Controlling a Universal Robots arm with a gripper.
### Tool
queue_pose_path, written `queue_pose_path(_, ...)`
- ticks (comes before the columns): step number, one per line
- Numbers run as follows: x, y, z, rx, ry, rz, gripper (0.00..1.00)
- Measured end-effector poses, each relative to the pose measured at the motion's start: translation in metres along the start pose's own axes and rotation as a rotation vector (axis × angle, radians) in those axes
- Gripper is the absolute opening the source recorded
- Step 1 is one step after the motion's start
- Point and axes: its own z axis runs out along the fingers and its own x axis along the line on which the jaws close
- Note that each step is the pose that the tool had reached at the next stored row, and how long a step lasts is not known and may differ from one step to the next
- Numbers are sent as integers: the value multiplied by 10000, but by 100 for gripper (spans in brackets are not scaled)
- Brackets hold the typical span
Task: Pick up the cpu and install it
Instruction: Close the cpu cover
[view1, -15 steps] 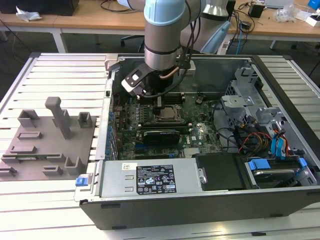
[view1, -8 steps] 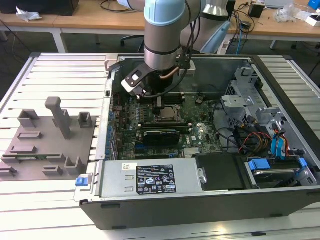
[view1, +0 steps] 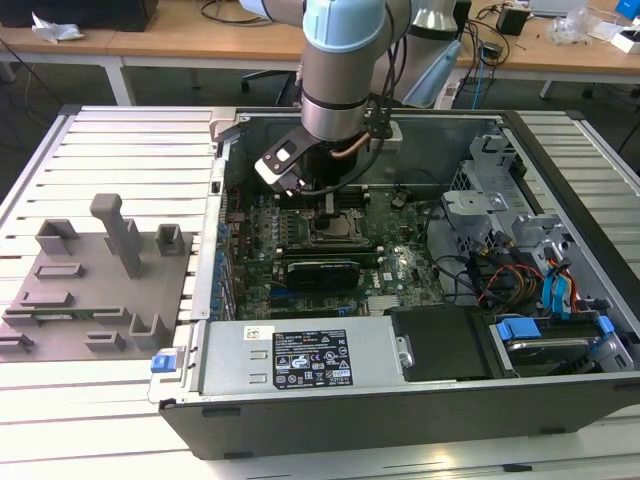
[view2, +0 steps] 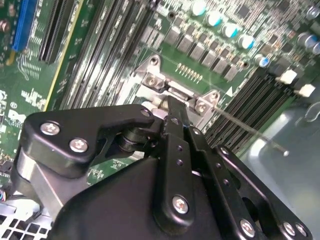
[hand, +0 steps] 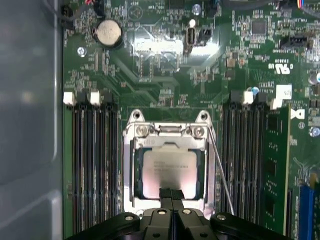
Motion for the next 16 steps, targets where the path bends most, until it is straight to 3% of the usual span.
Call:
queue_pose_path(9,1,15,-46,-1,-2,0,11)
queue_pose_path(11,1,-28,-46,-50,-6,-1,11)
queue_pose_path(13,2,-120,-39,-139,-7,-3,11)
queue_pose_path(16,3,-171,-22,-166,-7,-2,11)
